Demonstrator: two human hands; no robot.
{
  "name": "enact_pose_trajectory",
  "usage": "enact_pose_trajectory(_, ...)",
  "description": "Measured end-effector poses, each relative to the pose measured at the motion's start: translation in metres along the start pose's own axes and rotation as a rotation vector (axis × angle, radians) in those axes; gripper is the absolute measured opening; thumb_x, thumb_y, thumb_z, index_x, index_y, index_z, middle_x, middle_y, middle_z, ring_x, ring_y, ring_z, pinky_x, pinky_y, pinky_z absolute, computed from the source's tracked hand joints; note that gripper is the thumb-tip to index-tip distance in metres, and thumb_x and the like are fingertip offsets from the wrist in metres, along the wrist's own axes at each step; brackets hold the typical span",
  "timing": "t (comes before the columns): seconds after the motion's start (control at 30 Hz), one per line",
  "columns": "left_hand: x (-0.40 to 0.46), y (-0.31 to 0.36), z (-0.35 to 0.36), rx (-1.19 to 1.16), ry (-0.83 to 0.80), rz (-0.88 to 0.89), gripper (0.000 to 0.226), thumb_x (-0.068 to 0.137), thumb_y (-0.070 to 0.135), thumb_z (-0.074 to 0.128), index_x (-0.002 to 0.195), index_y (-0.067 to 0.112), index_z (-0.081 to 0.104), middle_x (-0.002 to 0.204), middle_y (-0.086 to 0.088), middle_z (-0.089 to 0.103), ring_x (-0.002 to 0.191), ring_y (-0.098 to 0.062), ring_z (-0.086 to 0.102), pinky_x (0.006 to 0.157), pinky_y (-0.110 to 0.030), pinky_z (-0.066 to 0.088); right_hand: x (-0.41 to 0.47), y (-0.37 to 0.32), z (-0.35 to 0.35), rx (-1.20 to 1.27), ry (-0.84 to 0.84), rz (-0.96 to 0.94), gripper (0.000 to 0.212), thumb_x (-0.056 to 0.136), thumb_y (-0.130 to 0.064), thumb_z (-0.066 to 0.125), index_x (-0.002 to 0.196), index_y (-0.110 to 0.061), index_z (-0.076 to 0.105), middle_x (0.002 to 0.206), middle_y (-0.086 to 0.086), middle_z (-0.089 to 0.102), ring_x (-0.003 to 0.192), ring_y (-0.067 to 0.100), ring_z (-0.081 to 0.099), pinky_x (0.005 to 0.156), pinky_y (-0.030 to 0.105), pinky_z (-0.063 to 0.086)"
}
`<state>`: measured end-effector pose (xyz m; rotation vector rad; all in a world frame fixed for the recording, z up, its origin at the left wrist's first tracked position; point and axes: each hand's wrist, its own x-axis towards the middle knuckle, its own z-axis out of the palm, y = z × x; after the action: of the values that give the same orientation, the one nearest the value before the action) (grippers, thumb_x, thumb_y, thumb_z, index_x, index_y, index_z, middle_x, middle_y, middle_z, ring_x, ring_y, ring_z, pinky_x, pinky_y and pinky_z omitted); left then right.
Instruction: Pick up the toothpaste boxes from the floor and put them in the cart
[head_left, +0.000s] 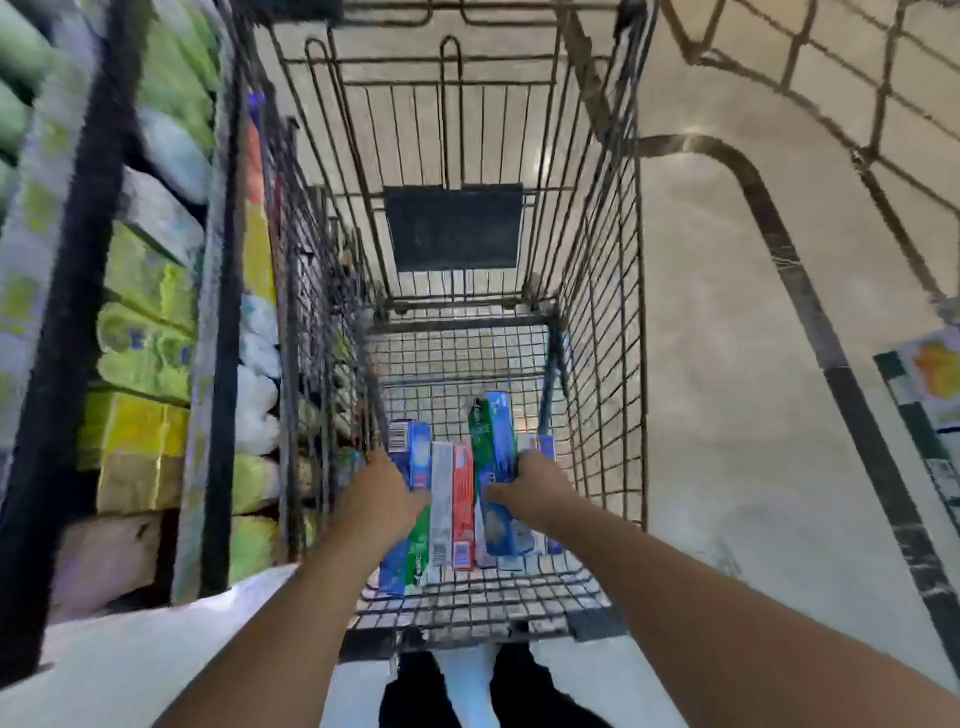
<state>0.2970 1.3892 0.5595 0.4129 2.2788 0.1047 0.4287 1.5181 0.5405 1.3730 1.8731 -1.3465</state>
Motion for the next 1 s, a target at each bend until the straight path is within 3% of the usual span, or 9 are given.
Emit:
enact_pose_trajectory(0.1, 0.027, -0.012, 0.033, 0.050, -0.003, -0.051, 0.070, 0.088, 0.043, 0.068, 0.135, 0.002, 0.038, 0.097, -0.012, 0.067, 0.085, -0.030, 0.066, 0.063, -0.032, 0.047, 0.031, 0.013, 0.032, -0.056, -0.047, 0.023, 0.026, 0.087, -0.025, 0.070, 0.097, -0.006, 0.055, 0.090, 0.008, 0.061, 0.075, 0.021, 0.059, 0.052, 0.028, 0.046)
enact_pose_trajectory(0.2, 0.052, -0.031, 0.057, 0.056, -0.003, -0.114, 0.076, 0.088, 0.040, 0.070, 0.140, -0.002, 0.034, 0.101, -0.016, 0.068, 0.088, -0.032, 0.067, 0.056, -0.029, 0.040, 0.052, 0.017, 0.061, -0.108, -0.084, 0.026, 0.030, 0.090, -0.023, 0.068, 0.073, -0.011, 0.047, 0.069, 0.004, 0.051, 0.064, 0.021, 0.052, 0.050, 0.029, 0.041)
enact_pose_trajectory(0.33, 0.076, -0.051, 0.074, 0.114, 0.037, -0.143, 0.055, 0.093, 0.028, 0.065, 0.130, -0.001, 0.038, 0.114, -0.019, 0.064, 0.098, -0.038, 0.064, 0.061, -0.034, 0.041, 0.069, 0.010, 0.095, -0.066, -0.127, 0.015, 0.025, 0.088, -0.024, 0.071, 0.095, -0.002, 0.062, 0.090, 0.014, 0.069, 0.076, 0.022, 0.065, 0.071, 0.036, 0.058)
enact_pose_trajectory(0.43, 0.087, -0.053, 0.080, 0.147, 0.057, -0.106, 0.048, 0.094, 0.024, 0.062, 0.127, -0.001, 0.039, 0.114, -0.020, 0.064, 0.100, -0.039, 0.064, 0.064, -0.035, 0.042, 0.080, 0.003, 0.113, -0.008, -0.121, 0.018, 0.024, 0.091, -0.024, 0.069, 0.091, -0.009, 0.050, 0.074, 0.002, 0.052, 0.061, 0.011, 0.049, 0.051, 0.023, 0.042)
enact_pose_trajectory(0.5, 0.093, -0.053, 0.083, 0.171, 0.054, -0.097, 0.054, 0.096, 0.024, 0.059, 0.135, -0.004, 0.036, 0.119, -0.021, 0.062, 0.104, -0.038, 0.064, 0.067, -0.036, 0.042, 0.085, -0.004, 0.121, -0.018, -0.097, 0.022, 0.027, 0.091, -0.027, 0.069, 0.092, -0.010, 0.048, 0.073, 0.000, 0.047, 0.060, 0.011, 0.045, 0.048, 0.023, 0.036)
enact_pose_trajectory(0.6, 0.099, -0.060, 0.091, 0.204, 0.048, -0.057, 0.051, 0.098, 0.022, 0.056, 0.137, -0.004, 0.034, 0.118, -0.020, 0.062, 0.104, -0.037, 0.063, 0.068, -0.037, 0.042, 0.091, -0.009, 0.131, -0.083, -0.097, 0.013, 0.030, 0.093, -0.031, 0.067, 0.100, -0.006, 0.053, 0.083, 0.005, 0.054, 0.074, 0.022, 0.056, 0.063, 0.032, 0.049)
enact_pose_trajectory(0.67, 0.099, -0.064, 0.092, 0.203, 0.042, -0.037, 0.043, 0.099, 0.022, 0.053, 0.133, 0.000, 0.038, 0.116, -0.018, 0.063, 0.103, -0.037, 0.062, 0.069, -0.037, 0.041, 0.091, -0.008, 0.134, -0.085, -0.103, 0.024, 0.028, 0.095, -0.029, 0.063, 0.107, -0.004, 0.055, 0.092, 0.007, 0.056, 0.082, 0.024, 0.056, 0.070, 0.034, 0.048)
enact_pose_trajectory(0.9, 0.088, -0.056, 0.078, 0.151, -0.065, -0.058, 0.062, 0.100, 0.032, 0.052, 0.147, 0.000, 0.026, 0.132, -0.021, 0.055, 0.116, -0.038, 0.057, 0.077, -0.038, 0.043, 0.078, -0.005, 0.120, -0.134, -0.097, 0.029, 0.028, 0.095, -0.033, 0.062, 0.103, -0.009, 0.051, 0.083, 0.002, 0.051, 0.082, 0.024, 0.054, 0.068, 0.030, 0.042)
enact_pose_trajectory(1.0, 0.077, -0.050, 0.066, 0.125, -0.080, -0.061, 0.067, 0.099, 0.033, 0.055, 0.147, -0.002, 0.024, 0.133, -0.021, 0.053, 0.113, -0.036, 0.058, 0.075, -0.037, 0.043, 0.061, -0.006, 0.102, -0.153, -0.084, 0.005, 0.038, 0.095, -0.036, 0.063, 0.117, -0.007, 0.053, 0.102, 0.008, 0.058, 0.091, 0.025, 0.061, 0.079, 0.035, 0.051)
